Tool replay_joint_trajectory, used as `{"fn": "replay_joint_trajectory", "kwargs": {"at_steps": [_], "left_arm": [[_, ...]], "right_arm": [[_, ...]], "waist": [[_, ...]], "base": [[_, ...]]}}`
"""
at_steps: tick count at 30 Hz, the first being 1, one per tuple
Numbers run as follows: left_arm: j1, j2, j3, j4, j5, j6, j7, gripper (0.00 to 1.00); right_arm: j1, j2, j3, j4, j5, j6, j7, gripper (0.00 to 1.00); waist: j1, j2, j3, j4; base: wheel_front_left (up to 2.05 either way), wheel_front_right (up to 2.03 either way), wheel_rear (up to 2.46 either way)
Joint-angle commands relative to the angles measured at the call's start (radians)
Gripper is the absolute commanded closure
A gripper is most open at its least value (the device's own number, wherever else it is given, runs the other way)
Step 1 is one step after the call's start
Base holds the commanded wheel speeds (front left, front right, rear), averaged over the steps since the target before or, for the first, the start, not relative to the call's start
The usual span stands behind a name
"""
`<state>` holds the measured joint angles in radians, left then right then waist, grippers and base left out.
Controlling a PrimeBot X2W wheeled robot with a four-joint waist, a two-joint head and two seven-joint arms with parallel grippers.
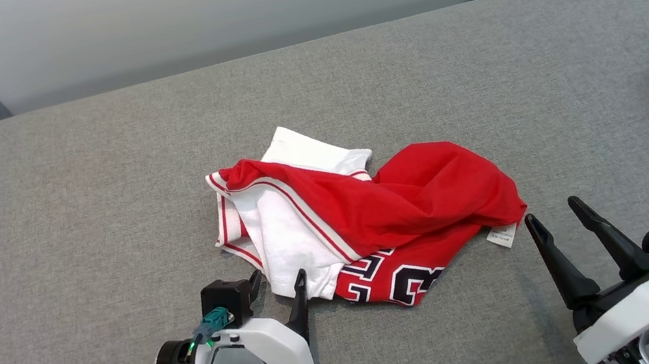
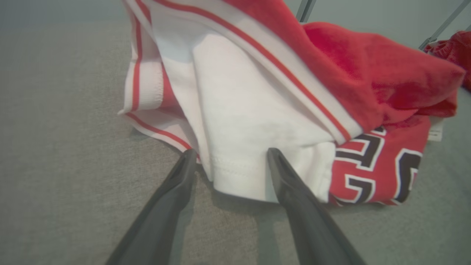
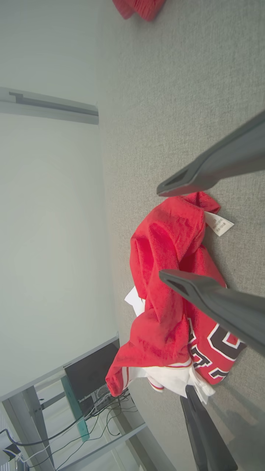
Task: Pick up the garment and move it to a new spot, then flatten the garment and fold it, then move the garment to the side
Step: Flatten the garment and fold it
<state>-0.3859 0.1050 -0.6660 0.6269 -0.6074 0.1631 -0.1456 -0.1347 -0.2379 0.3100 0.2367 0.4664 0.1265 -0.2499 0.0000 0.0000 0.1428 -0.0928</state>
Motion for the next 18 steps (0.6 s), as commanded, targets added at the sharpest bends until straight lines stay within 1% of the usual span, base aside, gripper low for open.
{"fn": "replay_joint_trajectory", "kwargs": {"at_steps": [1,4,5,6,7,11,15,18], "left_arm": [[-0.05,-0.001,0.028,0.001,-0.015,-0.015,-0.014,0.0],[-0.069,-0.019,0.026,0.041,-0.034,-0.046,-0.028,0.0],[-0.076,-0.024,0.024,0.053,-0.039,-0.055,-0.032,0.27],[-0.083,-0.028,0.02,0.064,-0.04,-0.06,-0.037,0.85],[-0.089,-0.032,0.017,0.071,-0.042,-0.066,-0.042,1.0],[-0.11,-0.04,0.009,0.078,-0.04,-0.073,-0.07,1.0],[-0.121,-0.033,0.017,0.039,-0.023,-0.055,-0.092,1.0],[-0.12,-0.003,0.037,-0.037,-0.01,-0.031,-0.102,1.0]], "right_arm": [[-0.022,-0.023,0.021,-0.031,0.007,0.004,-0.012,0.0],[-0.022,-0.028,0.021,-0.034,0.006,0.004,-0.012,0.0],[-0.022,-0.029,0.021,-0.035,0.005,0.004,-0.012,0.0],[-0.022,-0.03,0.02,-0.036,0.004,0.004,-0.012,0.0],[-0.021,-0.031,0.019,-0.037,0.003,0.004,-0.012,0.0],[-0.018,-0.031,0.011,-0.04,-0.003,0.004,-0.012,0.0],[-0.008,-0.028,0.009,-0.031,-0.004,0.004,-0.012,0.0],[-0.001,-0.026,0.017,-0.007,0.006,0.004,-0.012,0.0]], "waist": [[0.0,0.0,0.002,-0.004],[0.0,0.0,0.003,-0.009],[0.0,0.0,0.002,-0.009],[0.0,0.0,0.001,-0.01],[0.0,0.0,0.0,-0.011],[0.0,0.0,-0.004,-0.01],[0.0,0.0,-0.01,-0.001],[0.0,0.0,-0.014,0.011]], "base": [[0.0,0.0,0.0],[0.0,0.0,0.0],[0.0,0.0,0.0],[0.0,0.0,0.0],[0.0,0.0,0.0],[0.0,0.0,0.0],[0.0,0.0,0.0],[0.0,0.0,0.0]]}}
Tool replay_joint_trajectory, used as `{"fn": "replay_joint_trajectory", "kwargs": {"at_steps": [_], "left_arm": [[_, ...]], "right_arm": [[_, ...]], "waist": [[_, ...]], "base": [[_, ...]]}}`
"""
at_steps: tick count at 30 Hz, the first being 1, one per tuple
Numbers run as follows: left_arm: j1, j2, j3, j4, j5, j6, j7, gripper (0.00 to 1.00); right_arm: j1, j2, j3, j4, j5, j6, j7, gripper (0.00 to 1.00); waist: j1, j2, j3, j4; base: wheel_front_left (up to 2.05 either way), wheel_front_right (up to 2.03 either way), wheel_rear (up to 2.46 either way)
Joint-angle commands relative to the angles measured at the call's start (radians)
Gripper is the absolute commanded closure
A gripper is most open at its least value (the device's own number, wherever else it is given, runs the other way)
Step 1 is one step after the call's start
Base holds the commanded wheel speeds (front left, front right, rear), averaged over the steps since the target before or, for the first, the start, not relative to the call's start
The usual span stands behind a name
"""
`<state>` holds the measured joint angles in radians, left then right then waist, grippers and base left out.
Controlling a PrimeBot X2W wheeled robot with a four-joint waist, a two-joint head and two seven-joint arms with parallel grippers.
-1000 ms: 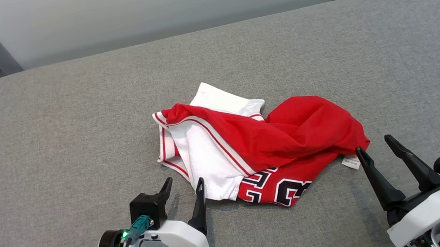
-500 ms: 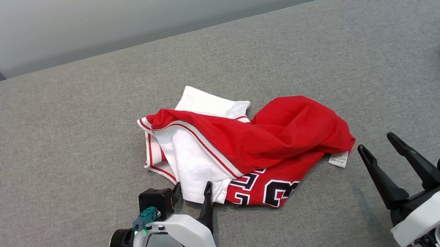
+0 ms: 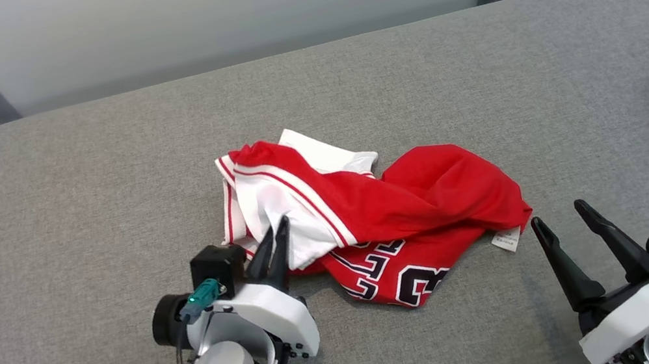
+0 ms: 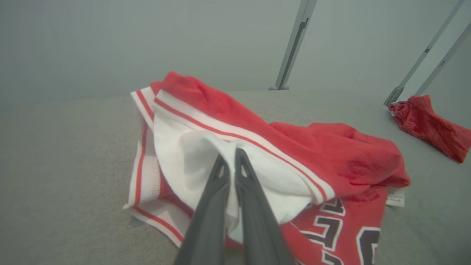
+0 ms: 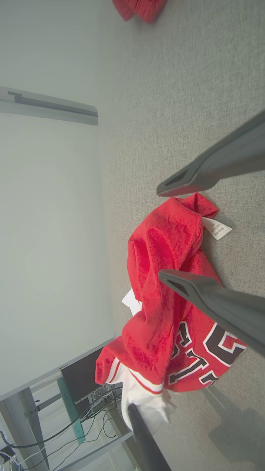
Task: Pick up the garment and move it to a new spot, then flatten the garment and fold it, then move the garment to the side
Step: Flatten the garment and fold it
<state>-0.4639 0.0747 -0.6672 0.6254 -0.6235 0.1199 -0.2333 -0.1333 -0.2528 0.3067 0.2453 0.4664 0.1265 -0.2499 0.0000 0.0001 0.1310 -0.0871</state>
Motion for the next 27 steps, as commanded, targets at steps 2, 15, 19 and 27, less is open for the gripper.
{"fn": "replay_joint_trajectory", "kwargs": {"at_steps": [2,15,19,27], "left_arm": [[-0.036,0.057,0.058,-0.105,0.015,0.038,-0.018,1.0],[0.068,0.222,0.131,-0.413,0.012,0.162,0.07,1.0],[0.081,0.233,0.131,-0.457,0.022,0.188,0.081,1.0],[0.094,0.249,0.125,-0.503,0.028,0.207,0.098,1.0]], "right_arm": [[-0.003,-0.01,0.027,0.004,0.015,0.004,-0.012,0.0],[-0.085,0.012,0.104,0.22,0.089,0.004,-0.012,0.0],[-0.14,0.018,0.112,0.296,0.093,0.004,-0.012,0.0],[-0.206,0.03,0.135,0.41,0.106,0.004,-0.012,0.0]], "waist": [[0.0,-0.0001,-0.005,0.013],[0.0,-0.0001,0.017,0.055],[0.0,-0.0001,0.033,0.064],[0.0,-0.0001,0.044,0.084]], "base": [[0.0,0.0,0.0],[0.0,0.0,0.0],[0.0,0.0,0.0],[0.0,0.0,0.0]]}}
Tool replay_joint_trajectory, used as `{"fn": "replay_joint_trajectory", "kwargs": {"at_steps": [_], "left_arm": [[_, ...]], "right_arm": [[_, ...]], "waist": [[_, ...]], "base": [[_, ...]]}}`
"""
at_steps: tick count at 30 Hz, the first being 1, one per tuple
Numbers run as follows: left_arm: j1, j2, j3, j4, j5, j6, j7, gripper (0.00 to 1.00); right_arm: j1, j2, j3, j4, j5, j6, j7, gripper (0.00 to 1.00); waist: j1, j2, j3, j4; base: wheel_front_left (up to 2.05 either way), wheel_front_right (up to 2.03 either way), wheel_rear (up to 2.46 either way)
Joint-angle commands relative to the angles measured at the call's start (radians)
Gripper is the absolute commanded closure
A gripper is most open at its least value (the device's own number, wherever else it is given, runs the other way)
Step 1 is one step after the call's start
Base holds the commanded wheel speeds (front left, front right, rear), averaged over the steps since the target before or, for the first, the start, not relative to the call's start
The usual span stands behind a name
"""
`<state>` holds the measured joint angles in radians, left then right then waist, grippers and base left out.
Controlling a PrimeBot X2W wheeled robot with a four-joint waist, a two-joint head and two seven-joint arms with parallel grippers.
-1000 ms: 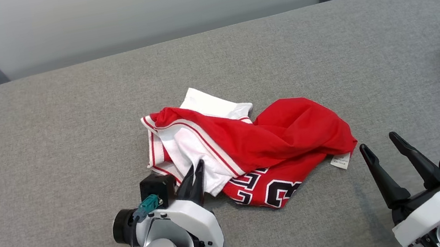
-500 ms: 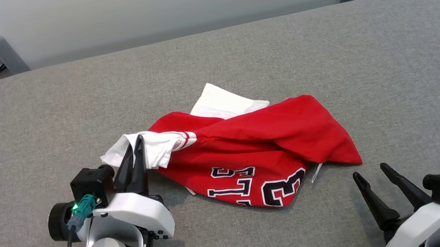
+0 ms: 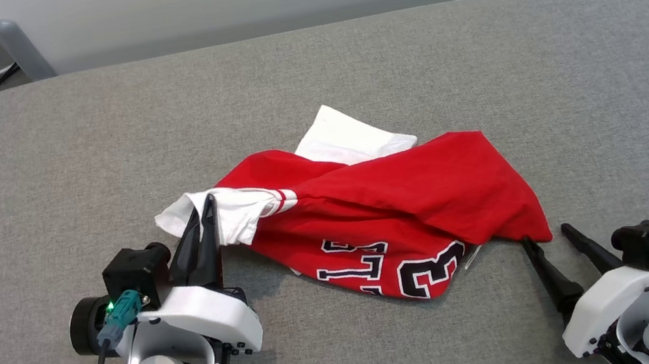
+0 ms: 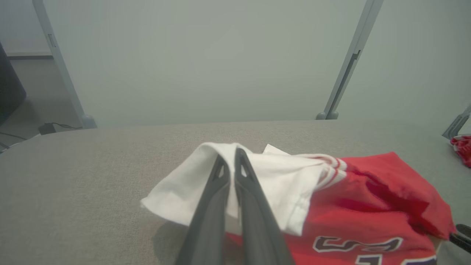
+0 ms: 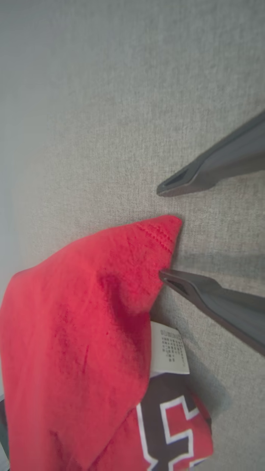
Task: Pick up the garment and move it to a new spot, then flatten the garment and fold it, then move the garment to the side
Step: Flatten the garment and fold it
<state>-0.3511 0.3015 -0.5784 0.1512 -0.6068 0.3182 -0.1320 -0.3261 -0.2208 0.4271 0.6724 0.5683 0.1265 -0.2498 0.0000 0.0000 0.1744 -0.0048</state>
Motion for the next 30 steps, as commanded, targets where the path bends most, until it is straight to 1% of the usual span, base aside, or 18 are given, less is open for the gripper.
{"fn": "replay_joint_trajectory", "kwargs": {"at_steps": [1,6,7,8,9,10,15,19,21,22,24,29,30], "left_arm": [[-0.019,0.022,0.036,-0.031,0.011,0.009,-0.002,1.0],[-0.022,0.023,0.034,-0.044,0.011,0.013,0.001,1.0],[-0.023,0.025,0.034,-0.046,0.011,0.014,0.001,1.0],[-0.023,0.027,0.034,-0.048,0.012,0.015,0.002,1.0],[-0.023,0.028,0.034,-0.05,0.012,0.016,0.003,1.0],[-0.022,0.029,0.034,-0.052,0.011,0.017,0.004,1.0],[-0.019,0.033,0.031,-0.062,0.011,0.015,-0.001,1.0],[-0.03,0.011,0.0,-0.065,0.014,-0.006,-0.001,1.0],[-0.039,-0.01,-0.026,-0.067,0.01,-0.029,0.002,1.0],[-0.049,-0.035,-0.057,-0.06,0.005,-0.055,0.01,1.0],[-0.056,-0.059,-0.091,-0.043,0.0,-0.079,0.025,1.0],[-0.06,-0.111,-0.158,0.021,-0.018,-0.122,0.072,1.0],[-0.057,-0.118,-0.167,0.036,-0.025,-0.127,0.083,0.8]], "right_arm": [[-0.022,-0.003,0.023,-0.005,0.01,0.004,-0.012,0.0],[-0.061,-0.009,0.078,0.042,0.038,0.004,-0.012,0.0],[-0.069,-0.012,0.085,0.047,0.037,0.004,-0.012,0.12],[-0.076,-0.015,0.088,0.05,0.036,0.004,-0.012,0.52],[-0.081,-0.016,0.088,0.05,0.036,0.004,-0.012,0.71],[-0.084,-0.017,0.088,0.05,0.036,0.004,-0.012,1.0],[-0.077,-0.039,0.055,0.026,0.017,0.004,-0.012,1.0],[-0.051,-0.073,-0.046,-0.001,-0.015,0.004,-0.012,1.0],[-0.036,-0.09,-0.116,-0.013,-0.047,0.004,-0.012,1.0],[-0.02,-0.098,-0.18,-0.025,-0.081,0.004,-0.012,1.0],[-0.007,-0.1,-0.238,-0.035,-0.118,0.004,-0.012,1.0],[0.013,-0.065,-0.368,-0.052,-0.212,0.004,-0.012,1.0],[0.016,-0.054,-0.379,-0.054,-0.227,0.004,-0.012,1.0]], "waist": [[0.0,0.0,0.001,0.004],[0.0,0.0,0.003,0.018],[0.0,0.0,0.004,0.021],[0.0,0.0,0.005,0.022],[0.0,0.0,0.005,0.024],[0.0,0.0,0.005,0.025],[0.0,0.0,0.002,0.018],[0.0,0.0,-0.003,0.0],[0.0,0.0,-0.003,-0.014],[0.0,0.0,-0.003,-0.027],[0.0,0.0,-0.003,-0.038],[0.0,0.0,-0.002,-0.057],[0.0,0.0,-0.002,-0.058]], "base": [[0.0,0.0,0.0],[0.0,0.0,0.0],[0.0,0.0,0.0],[0.0,0.0,0.0],[0.0,0.0,0.0],[0.0,0.0,0.0],[0.0,0.0,0.0],[0.0,0.0,0.0],[0.0,0.0,0.0],[0.0,0.0,0.0],[0.0,0.0,0.0],[0.0,0.0,0.0],[0.0,0.0,0.0]]}}
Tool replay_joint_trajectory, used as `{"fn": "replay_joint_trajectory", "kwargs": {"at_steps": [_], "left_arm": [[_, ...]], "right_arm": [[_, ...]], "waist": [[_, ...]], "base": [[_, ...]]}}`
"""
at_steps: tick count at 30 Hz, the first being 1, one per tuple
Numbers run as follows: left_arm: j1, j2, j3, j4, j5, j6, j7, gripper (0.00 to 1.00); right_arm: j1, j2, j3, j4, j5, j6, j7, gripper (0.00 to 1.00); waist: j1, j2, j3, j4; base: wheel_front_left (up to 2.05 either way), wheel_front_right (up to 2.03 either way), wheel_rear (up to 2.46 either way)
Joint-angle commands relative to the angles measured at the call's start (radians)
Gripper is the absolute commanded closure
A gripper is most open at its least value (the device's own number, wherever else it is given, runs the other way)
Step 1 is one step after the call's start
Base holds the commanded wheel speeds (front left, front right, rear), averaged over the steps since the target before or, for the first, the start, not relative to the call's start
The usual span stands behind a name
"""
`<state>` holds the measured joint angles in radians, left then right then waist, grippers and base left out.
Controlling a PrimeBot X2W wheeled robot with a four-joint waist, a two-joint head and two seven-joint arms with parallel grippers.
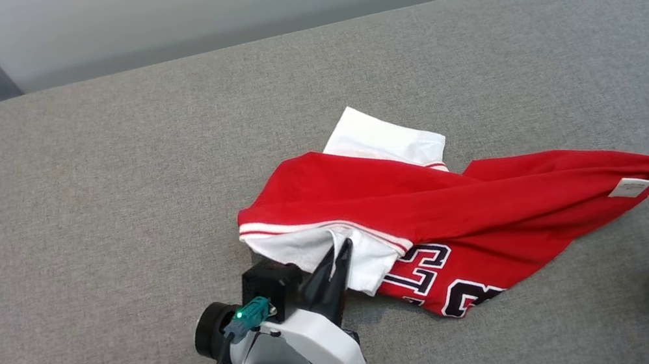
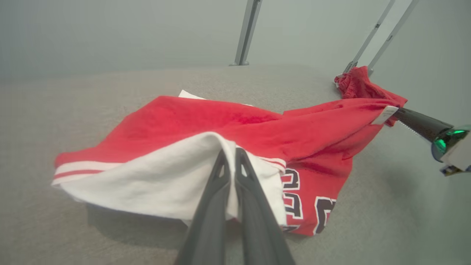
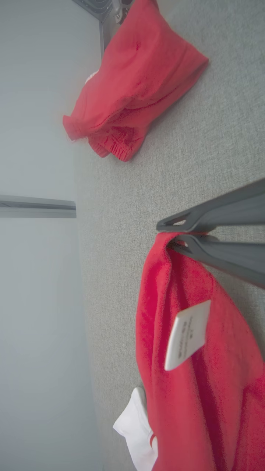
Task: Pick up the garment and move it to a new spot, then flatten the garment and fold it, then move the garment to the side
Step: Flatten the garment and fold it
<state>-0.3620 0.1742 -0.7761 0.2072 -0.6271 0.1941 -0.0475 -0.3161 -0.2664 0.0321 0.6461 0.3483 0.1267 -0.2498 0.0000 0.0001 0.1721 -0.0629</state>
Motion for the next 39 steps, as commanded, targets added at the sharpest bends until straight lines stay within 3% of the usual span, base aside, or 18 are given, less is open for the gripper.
{"fn": "replay_joint_trajectory", "kwargs": {"at_steps": [1,2,3,9,19,24,39], "left_arm": [[-0.044,0.005,0.025,-0.006,-0.008,-0.004,0.008,0.61],[-0.041,0.003,0.022,0.008,-0.012,-0.001,0.019,0.25],[-0.037,0.002,0.019,0.023,-0.017,0.004,0.035,0.0],[-0.018,0.042,0.034,0.067,-0.018,0.058,0.081,0.0],[0.063,0.115,0.065,0.054,-0.045,0.11,0.123,0.0],[0.054,0.1,0.039,0.091,-0.043,0.091,0.13,0.0],[-0.118,-0.067,-0.005,0.349,-0.039,-0.032,0.017,0.0]], "right_arm": [[0.009,0.001,0.008,-0.029,-0.018,0.004,-0.012,1.0],[0.012,0.01,0.002,-0.029,-0.026,0.004,-0.012,1.0],[0.015,0.018,-0.004,-0.03,-0.034,0.004,-0.012,1.0],[0.024,0.039,-0.028,-0.03,-0.061,0.004,-0.012,1.0],[0.021,0.047,-0.046,-0.033,-0.075,0.004,-0.012,1.0],[0.017,0.052,-0.041,-0.038,-0.073,0.004,-0.012,1.0],[0.013,0.029,-0.031,-0.052,-0.047,0.004,-0.012,1.0]], "waist": [[0.0,-0.0001,0.0,-0.001],[0.0,-0.0001,0.0,0.0],[0.0,-0.0001,0.0,0.001],[0.0,-0.0001,0.003,0.017],[0.0,-0.0001,0.007,0.038],[0.0,-0.0001,0.013,0.035],[0.0,-0.0001,0.031,-0.008]], "base": [[0.0,0.0,0.0],[0.0,0.0,0.0],[0.0,0.0,0.0],[0.0,0.0,0.0],[0.0,0.0,0.0],[0.0,0.0,0.0],[0.0,0.0,0.0]]}}
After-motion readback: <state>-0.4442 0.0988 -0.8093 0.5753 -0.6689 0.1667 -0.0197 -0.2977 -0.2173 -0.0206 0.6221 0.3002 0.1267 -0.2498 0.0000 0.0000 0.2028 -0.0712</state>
